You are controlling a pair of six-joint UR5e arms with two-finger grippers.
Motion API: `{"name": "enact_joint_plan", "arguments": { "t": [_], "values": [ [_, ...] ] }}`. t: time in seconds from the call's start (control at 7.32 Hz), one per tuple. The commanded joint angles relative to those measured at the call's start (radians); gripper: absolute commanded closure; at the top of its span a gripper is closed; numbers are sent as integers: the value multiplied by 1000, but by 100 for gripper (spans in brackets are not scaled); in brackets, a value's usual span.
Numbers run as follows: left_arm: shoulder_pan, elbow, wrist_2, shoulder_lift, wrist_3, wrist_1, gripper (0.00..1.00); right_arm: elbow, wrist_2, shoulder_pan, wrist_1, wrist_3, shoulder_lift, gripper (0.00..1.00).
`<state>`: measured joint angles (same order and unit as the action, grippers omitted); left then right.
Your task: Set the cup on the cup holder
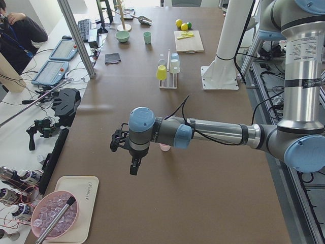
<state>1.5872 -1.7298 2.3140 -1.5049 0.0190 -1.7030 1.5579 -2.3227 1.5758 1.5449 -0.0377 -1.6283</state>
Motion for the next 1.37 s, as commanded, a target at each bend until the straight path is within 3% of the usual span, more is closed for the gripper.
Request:
{"name": "enact_joint_plan", "arguments": {
  "t": [0.0, 1.23],
  "values": [
    [0, 3, 1, 0, -1, -1, 1, -1, 0, 0, 0, -1, -2, 0],
    [23, -23, -1, -60, 102, -56, 1, 10, 2, 1, 0, -2, -7, 0]
  ]
}}
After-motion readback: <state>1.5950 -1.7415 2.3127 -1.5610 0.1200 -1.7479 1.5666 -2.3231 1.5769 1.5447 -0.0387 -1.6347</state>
